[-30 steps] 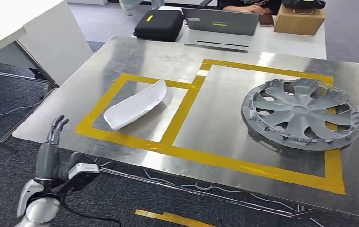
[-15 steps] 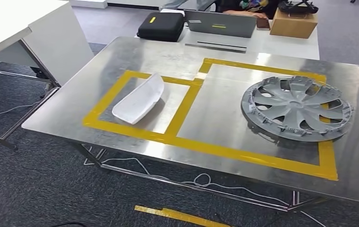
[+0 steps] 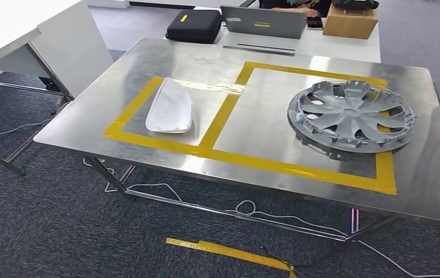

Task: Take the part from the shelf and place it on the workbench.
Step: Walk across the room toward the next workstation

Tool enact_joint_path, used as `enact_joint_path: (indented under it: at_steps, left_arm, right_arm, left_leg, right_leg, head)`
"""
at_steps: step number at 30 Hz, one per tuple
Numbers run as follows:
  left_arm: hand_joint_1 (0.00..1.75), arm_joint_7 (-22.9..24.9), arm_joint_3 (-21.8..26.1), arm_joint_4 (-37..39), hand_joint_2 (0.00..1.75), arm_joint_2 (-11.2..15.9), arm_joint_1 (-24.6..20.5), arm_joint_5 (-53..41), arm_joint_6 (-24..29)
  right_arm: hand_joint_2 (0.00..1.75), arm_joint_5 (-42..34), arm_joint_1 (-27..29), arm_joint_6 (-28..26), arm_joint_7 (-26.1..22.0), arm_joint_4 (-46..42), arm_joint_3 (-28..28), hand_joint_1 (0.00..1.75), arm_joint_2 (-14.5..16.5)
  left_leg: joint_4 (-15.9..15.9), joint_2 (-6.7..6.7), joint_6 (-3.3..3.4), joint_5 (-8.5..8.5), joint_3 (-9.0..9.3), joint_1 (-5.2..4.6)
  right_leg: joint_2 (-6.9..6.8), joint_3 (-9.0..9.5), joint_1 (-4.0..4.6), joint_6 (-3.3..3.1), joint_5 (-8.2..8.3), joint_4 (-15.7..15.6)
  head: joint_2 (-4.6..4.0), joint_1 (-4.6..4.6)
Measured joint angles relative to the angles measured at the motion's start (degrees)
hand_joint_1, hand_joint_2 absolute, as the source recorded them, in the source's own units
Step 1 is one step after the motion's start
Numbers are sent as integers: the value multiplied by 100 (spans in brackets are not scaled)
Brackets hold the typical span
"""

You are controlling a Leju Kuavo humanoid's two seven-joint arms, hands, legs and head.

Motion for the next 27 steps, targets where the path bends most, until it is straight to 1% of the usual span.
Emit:
enact_joint_path:
  at_steps: [1, 2, 3, 4, 5, 6, 7, 8, 9, 10, 11, 12, 13, 14, 15, 16, 17, 18, 19, 20, 21, 22, 23, 24, 25, 26, 27]
  left_arm:
    - [0, 35, 63, 345, 0, 33, -22, -41, 103]
    - [0, 75, 111, 661, 0, 57, -42, -76, 182]
    - [0, 125, 154, 939, 0, 81, -67, -115, 245]
    - [0, 209, 189, 1171, 0, 105, -99, -169, 307]
    - [0, 362, 216, 1390, 0, 128, -137, -253, 377]
    - [0, 583, 235, 1600, 0, 149, -175, -360, 431]
    - [0, 867, 244, 1789, 0, 161, -205, -477, 443]
    - [0, 1176, 243, 1959, 0, 161, -232, -594, 404]
    - [0, 1438, 237, 2103, 0, 149, -253, -698, 321]
    - [0, 1643, 221, 2236, 0, 134, -275, -814, 206]
    - [0, 1766, 196, 2355, 0, 110, -295, -931, 96]
    - [0, 1821, 158, 2455, 0, 90, -310, -1052, -3]
    - [0, 1839, 110, 2546, 0, 79, -317, -1173, -96]
    - [0, 1820, 62, 2619, 0, 70, -314, -1270, -175]
    - [0, 1773, 11, 2678, 0, 68, -306, -1348, -264]
    - [0, 1708, -33, 2723, 0, 70, -305, -1397, -355]
    - [0, 1634, -69, 2756, 0, 74, -315, -1429, -442]
    - [0, 1567, -105, 2779, 0, 81, -332, -1458, -524]
    - [0, 1517, -137, 2795, 0, 89, -348, -1483, -591]
    - [0, 1483, -169, 2815, 0, 94, -359, -1508, -650]
    - [0, 1466, -196, 2837, 0, 95, -360, -1528, -698]
    - [0, 1459, -217, 2860, 0, 91, -358, -1538, -731]
    - [0, 1456, -232, 2882, 0, 85, -356, -1543, -754]
    - [0, 1453, -248, 2901, 0, 77, -360, -1546, -765]
    - [0, 1450, -266, 2915, 0, 68, -373, -1550, -774]
    - [0, 1450, -285, 2926, 0, 61, -388, -1554, -782]
    - [0, 1467, -300, 2936, 0, 57, -402, -1558, -796]
  right_arm:
    - [0, -1, 2, 1, 1, 2, -14, 0, 5]
    - [0, -1, 1, 3, 2, 3, -26, 0, 13]
    - [0, -1, -2, 4, 2, 3, -37, 0, 17]
    - [0, -1, -2, 6, 3, 3, -46, 0, 20]
    - [0, -2, -1, 6, 5, 3, -55, 0, 22]
    - [0, -2, -2, 2, 9, 3, -63, 0, 23]
    - [0, -4, -4, -8, 18, 3, -72, 0, 28]
    - [0, -5, -8, -25, 32, 3, -81, 0, 40]
    - [0, -8, -14, -44, 48, 3, -90, 0, 52]
    - [0, -7, -20, -63, 62, 3, -96, 0, 71]
    - [0, -5, -28, -77, 73, 4, -99, 0, 85]
    - [0, -2, -39, -84, 79, 4, -100, 0, 96]
    - [0, 2, -51, -87, 83, 5, -100, 0, 108]
    - [0, 4, -60, -86, 86, 7, -100, 0, 112]
    - [0, 6, -67, -85, 89, 9, -101, 0, 116]
    - [0, 8, -67, -83, 91, 11, -102, 0, 116]
    - [0, 13, -62, -80, 93, 13, -104, 0, 116]
    - [0, 18, -59, -78, 95, 12, -108, 0, 115]
    - [0, 25, -58, -73, 95, 12, -113, 0, 113]
    - [0, 34, -59, -68, 95, 11, -118, 0, 111]
    - [0, 45, -64, -63, 94, 11, -123, 0, 110]
    - [0, 57, -69, -58, 93, 11, -126, 0, 109]
    - [0, 67, -73, -55, 93, 11, -128, 0, 109]
    - [0, 77, -79, -54, 93, 11, -128, 0, 108]
    - [0, 82, -85, -52, 92, 10, -130, 0, 103]
    - [0, 86, -94, -52, 90, 10, -132, 0, 99]
    - [0, 91, -102, -51, 83, 9, -133, 0, 95]
  left_leg:
    - [179, -12, -39, -219, -61, 15]
    - [467, -23, -78, -518, -147, 40]
    - [837, -25, -115, -818, -243, 65]
    - [1206, -25, -147, -1023, -316, 89]
    - [1475, -25, -176, -1081, -336, 113]
    - [1590, -24, -203, -1000, -284, 137]
    - [1505, -19, -226, -820, -141, 163]
    - [1235, 11, -250, -634, 94, 190]
    - [845, 85, -276, -536, 383, 209]
    - [442, 153, -270, -529, 648, 207]
    - [133, 207, -244, -584, 823, 199]
    - [-37, 222, -198, -649, 890, 181]
    - [-87, 186, -128, -668, 868, 161]
    - [-84, 153, -61, -640, 807, 158]
    - [-78, 122, 5, -587, 742, 152]
    - [-82, 95, 67, -522, 671, 146]
    - [-85, 62, 118, -448, 581, 137]
    - [-84, 16, 149, -376, 484, 118]
    - [-82, -35, 170, -303, 383, 94]
    - [-79, -90, 183, -227, 279, 67]
    - [-75, -145, 190, -152, 180, 41]
    - [-71, -201, 192, -79, 91, 17]
    - [-68, -261, 190, -12, 15, -3]
    - [-66, -322, 186, 51, -42, -13]
    - [-60, -386, 177, 107, -89, -31]
    - [-52, -445, 166, 166, -129, -46]
    - [-48, -505, 150, 224, -162, -56]
  right_leg:
    - [-19, -51, -11, -47, 57, -12]
    - [-40, -116, -15, -81, 114, -13]
    - [-61, -195, -10, -98, 172, -9]
    - [-87, -273, -6, -98, 233, 0]
    - [-123, -349, -6, -91, 293, 16]
    - [-162, -431, -11, -77, 348, 44]
    - [-200, -517, -20, -54, 395, 85]
    - [-242, -604, -31, -26, 434, 139]
    - [-281, -689, -31, 7, 462, 201]
    - [-325, -760, -29, 44, 486, 262]
    - [-377, -812, -20, 83, 511, 315]
    - [-429, -849, -13, 123, 545, 347]
    - [-482, -872, -19, 165, 586, 359]
    - [-492, -891, -35, 210, 601, 367]
    - [-430, -923, -52, 250, 521, 410]
    - [-326, -983, -64, 280, 333, 538]
    - [-200, -1068, -69, 295, 51, 778]
    - [-96, -1169, -60, 292, -271, 1124]
    - [-45, -1259, -47, 274, -520, 1504]
    - [-23, -1300, -31, 248, -643, 1827]
    - [-11, -1269, -10, 212, -626, 2006]
    - [3, -1136, 14, 168, -492, 1980]
    - [44, -901, 41, 113, -313, 1750]
    - [154, -583, 71, 48, -176, 1351]
    - [290, -230, 97, -19, -123, 875]
    - [406, 42, 110, -51, -150, 448]
    - [482, 213, 119, -69, -206, 156]
  head:
    - [0, -14]
    - [0, -27]
    - [0, -42]
    - [0, -47]
    - [0, -48]
    - [0, -50]
    - [0, -52]
    - [0, -53]
    - [0, -56]
    - [0, -59]
    - [0, -61]
    - [0, -61]
    - [0, -60]
    - [0, -61]
    - [0, -59]
    - [0, -59]
    - [0, -57]
    - [0, -53]
    - [0, -53]
    - [0, -52]
    - [0, -54]
    - [0, -54]
    - [0, -56]
    - [0, -57]
    - [0, -57]
    - [0, -59]
    - [0, -62]
